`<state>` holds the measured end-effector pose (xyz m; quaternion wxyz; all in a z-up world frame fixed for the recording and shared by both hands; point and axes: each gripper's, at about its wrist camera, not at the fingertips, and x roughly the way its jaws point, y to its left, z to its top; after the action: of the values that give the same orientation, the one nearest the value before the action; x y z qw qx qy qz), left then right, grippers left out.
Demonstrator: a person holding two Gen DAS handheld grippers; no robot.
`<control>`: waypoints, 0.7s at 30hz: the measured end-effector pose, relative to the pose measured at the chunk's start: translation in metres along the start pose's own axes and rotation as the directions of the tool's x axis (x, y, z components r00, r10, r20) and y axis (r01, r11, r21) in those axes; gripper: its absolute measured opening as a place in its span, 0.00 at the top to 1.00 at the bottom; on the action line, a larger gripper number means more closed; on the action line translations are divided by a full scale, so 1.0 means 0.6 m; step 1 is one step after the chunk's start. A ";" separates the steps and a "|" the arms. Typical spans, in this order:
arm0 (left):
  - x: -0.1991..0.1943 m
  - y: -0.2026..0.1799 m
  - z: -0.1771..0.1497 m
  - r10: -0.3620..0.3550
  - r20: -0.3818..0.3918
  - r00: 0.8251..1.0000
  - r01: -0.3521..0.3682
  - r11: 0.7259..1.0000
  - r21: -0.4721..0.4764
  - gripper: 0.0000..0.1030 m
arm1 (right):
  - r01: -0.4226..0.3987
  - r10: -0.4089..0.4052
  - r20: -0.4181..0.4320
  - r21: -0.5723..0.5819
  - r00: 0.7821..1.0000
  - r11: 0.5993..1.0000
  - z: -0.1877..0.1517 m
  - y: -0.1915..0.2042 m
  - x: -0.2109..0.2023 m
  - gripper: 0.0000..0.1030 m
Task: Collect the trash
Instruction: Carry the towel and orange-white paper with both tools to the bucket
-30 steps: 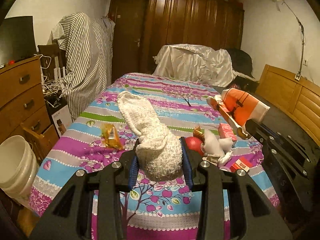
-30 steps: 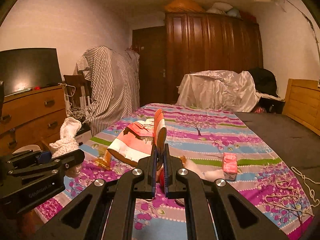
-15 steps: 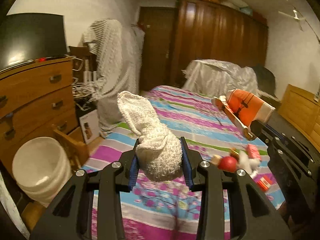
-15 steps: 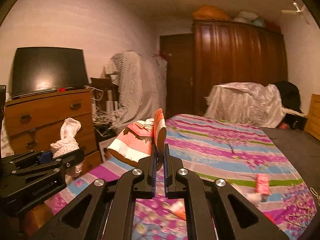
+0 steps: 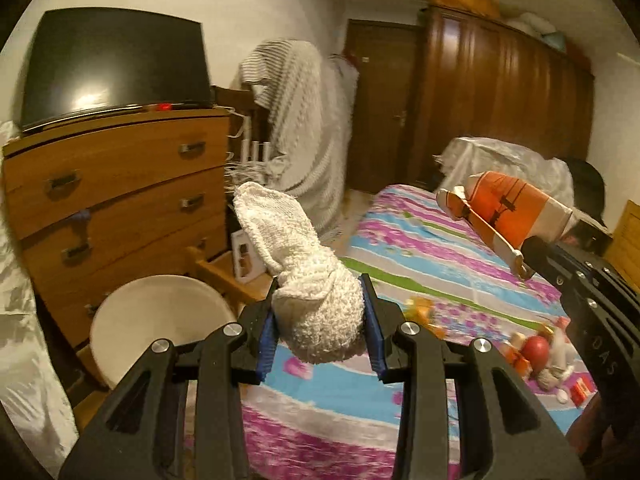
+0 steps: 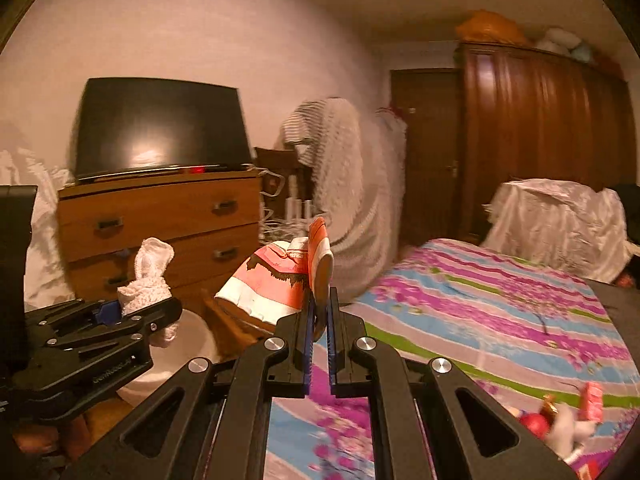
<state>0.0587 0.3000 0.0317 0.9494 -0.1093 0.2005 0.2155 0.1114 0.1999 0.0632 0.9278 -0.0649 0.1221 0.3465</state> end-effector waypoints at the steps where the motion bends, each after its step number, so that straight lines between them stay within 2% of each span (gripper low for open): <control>1: 0.001 0.014 0.004 0.013 0.000 1.000 -0.013 1.000 -0.005 0.66 | -0.014 0.014 -0.003 -0.007 1.000 1.000 0.007 0.017 0.010 0.94; 12: 0.017 0.157 0.026 0.123 -0.043 0.991 -0.126 0.989 -0.073 0.66 | -0.168 0.161 -0.090 -0.075 0.983 0.983 0.056 0.195 0.129 0.94; 17: 0.041 0.224 0.022 0.147 -0.103 0.984 -0.158 0.982 -0.102 0.66 | -0.249 0.231 -0.178 -0.086 0.956 0.965 0.058 0.260 0.204 0.94; 21: 0.066 0.267 0.010 0.157 -0.159 0.975 -0.176 0.978 -0.115 0.66 | -0.309 0.275 -0.280 -0.087 0.920 0.947 0.057 0.310 0.274 0.94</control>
<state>0.0209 0.4575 0.0005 0.9013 -0.1684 0.2651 0.2983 0.1151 0.4500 0.0445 0.8348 -0.1516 0.2303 0.4765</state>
